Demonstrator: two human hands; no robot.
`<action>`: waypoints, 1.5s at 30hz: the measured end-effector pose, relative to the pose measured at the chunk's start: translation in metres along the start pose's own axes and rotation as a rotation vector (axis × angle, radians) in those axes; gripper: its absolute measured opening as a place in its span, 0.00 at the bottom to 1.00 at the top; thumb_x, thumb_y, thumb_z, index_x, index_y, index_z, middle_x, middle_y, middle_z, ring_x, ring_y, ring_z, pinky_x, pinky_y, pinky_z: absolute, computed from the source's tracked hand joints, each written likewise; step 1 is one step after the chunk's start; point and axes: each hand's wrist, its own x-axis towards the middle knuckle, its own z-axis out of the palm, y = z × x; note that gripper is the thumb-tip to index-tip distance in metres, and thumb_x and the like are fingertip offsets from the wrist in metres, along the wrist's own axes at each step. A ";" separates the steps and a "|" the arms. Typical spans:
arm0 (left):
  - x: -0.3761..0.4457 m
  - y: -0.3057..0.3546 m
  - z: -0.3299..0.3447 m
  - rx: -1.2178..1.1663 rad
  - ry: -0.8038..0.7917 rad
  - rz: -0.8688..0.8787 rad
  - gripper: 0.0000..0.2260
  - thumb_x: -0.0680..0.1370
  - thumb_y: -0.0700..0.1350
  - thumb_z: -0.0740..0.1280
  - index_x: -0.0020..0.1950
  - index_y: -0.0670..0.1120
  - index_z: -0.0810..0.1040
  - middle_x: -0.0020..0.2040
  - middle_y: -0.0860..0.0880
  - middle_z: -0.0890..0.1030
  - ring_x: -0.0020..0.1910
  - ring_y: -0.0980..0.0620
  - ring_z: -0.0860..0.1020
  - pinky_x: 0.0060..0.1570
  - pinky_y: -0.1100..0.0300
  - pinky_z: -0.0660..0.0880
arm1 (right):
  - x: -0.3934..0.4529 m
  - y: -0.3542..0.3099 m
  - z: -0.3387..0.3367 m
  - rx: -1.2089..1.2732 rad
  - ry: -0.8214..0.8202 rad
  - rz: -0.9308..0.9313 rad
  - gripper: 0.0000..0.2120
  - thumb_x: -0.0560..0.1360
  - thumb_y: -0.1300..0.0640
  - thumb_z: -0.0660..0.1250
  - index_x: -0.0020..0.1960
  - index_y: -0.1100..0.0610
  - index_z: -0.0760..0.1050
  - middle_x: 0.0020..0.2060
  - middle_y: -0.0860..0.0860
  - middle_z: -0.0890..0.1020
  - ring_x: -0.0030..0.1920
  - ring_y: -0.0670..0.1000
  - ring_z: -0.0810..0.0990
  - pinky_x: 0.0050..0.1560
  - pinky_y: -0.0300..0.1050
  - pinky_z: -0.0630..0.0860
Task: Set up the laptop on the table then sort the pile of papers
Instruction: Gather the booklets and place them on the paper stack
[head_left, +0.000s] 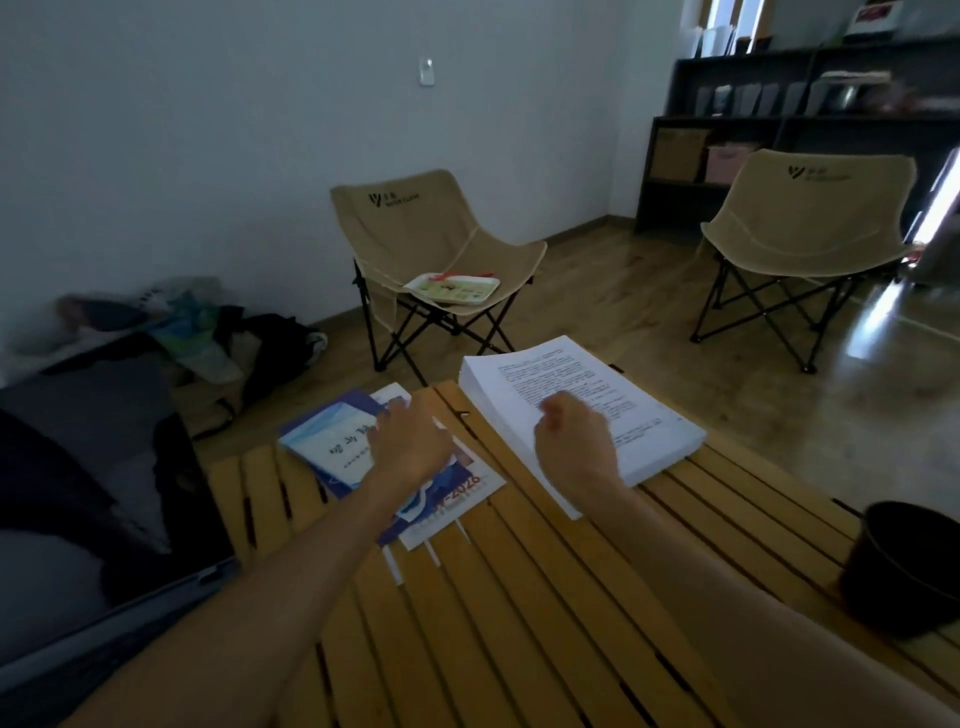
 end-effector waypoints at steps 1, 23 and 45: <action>-0.008 -0.017 -0.002 0.092 0.004 -0.075 0.26 0.77 0.59 0.62 0.71 0.47 0.66 0.72 0.40 0.66 0.70 0.39 0.65 0.69 0.40 0.61 | -0.009 -0.010 0.013 -0.046 -0.146 -0.036 0.09 0.80 0.56 0.63 0.59 0.56 0.76 0.53 0.52 0.82 0.50 0.50 0.82 0.50 0.48 0.83; -0.060 -0.088 -0.003 -0.195 -0.079 -0.076 0.29 0.79 0.49 0.66 0.76 0.42 0.60 0.72 0.42 0.63 0.69 0.45 0.67 0.63 0.54 0.72 | 0.002 -0.038 0.091 -0.060 -0.525 0.097 0.22 0.73 0.55 0.73 0.64 0.59 0.75 0.60 0.55 0.81 0.59 0.53 0.81 0.59 0.49 0.80; -0.100 -0.027 -0.070 -1.270 -0.166 0.010 0.13 0.74 0.40 0.73 0.58 0.43 0.81 0.53 0.43 0.85 0.50 0.42 0.84 0.48 0.44 0.81 | -0.060 0.007 0.014 0.736 -0.530 -0.016 0.25 0.72 0.62 0.76 0.64 0.48 0.72 0.58 0.52 0.84 0.56 0.51 0.85 0.55 0.55 0.83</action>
